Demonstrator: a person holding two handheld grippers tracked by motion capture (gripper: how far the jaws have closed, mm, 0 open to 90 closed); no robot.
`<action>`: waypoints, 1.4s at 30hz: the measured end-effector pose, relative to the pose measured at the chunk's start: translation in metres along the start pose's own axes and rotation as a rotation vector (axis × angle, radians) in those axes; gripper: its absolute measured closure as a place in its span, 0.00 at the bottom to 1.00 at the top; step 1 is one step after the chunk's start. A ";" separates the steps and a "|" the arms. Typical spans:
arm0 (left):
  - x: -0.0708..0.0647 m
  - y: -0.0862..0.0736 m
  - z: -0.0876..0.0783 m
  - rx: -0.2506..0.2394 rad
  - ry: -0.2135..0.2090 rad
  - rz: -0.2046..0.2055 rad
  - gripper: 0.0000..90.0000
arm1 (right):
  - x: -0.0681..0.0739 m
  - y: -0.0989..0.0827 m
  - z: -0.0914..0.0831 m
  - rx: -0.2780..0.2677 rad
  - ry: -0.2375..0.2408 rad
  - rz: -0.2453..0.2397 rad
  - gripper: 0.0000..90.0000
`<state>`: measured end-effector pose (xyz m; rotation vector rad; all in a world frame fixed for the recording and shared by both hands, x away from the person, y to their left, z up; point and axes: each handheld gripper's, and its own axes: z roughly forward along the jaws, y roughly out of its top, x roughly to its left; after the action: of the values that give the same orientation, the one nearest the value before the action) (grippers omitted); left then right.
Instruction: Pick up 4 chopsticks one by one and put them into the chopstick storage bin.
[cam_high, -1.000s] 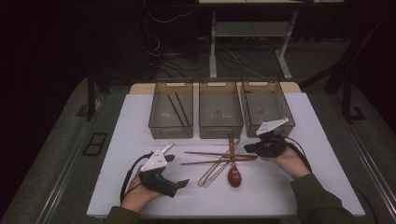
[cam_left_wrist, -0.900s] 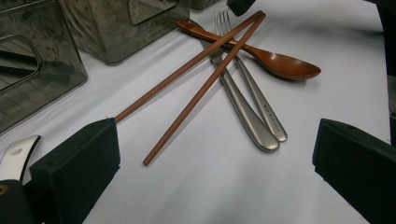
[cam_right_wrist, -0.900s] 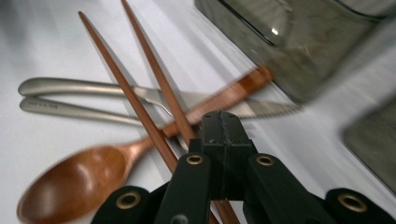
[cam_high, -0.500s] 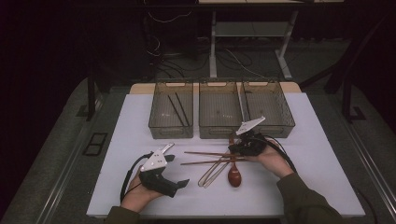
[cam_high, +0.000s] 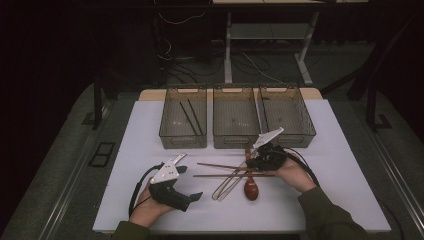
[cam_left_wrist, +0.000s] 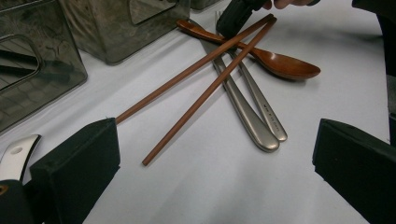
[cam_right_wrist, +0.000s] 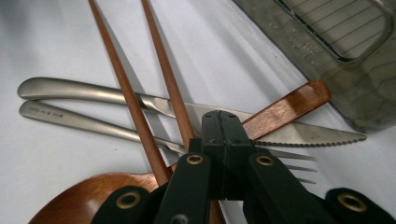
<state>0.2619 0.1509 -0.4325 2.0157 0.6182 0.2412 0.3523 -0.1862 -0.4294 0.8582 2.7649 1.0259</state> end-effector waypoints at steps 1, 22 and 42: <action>0.000 0.000 0.000 0.001 0.000 0.000 0.00 | 0.001 0.000 0.000 0.002 0.004 -0.002 0.99; 0.000 0.000 0.000 0.001 -0.001 0.000 0.00 | 0.015 -0.002 -0.002 0.024 0.048 -0.043 0.99; 0.000 0.000 -0.001 0.003 0.001 -0.001 0.00 | 0.025 -0.004 -0.018 -0.017 0.072 -0.046 0.92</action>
<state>0.2617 0.1515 -0.4319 2.0180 0.6209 0.2407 0.3248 -0.1856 -0.4148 0.7672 2.8160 1.0926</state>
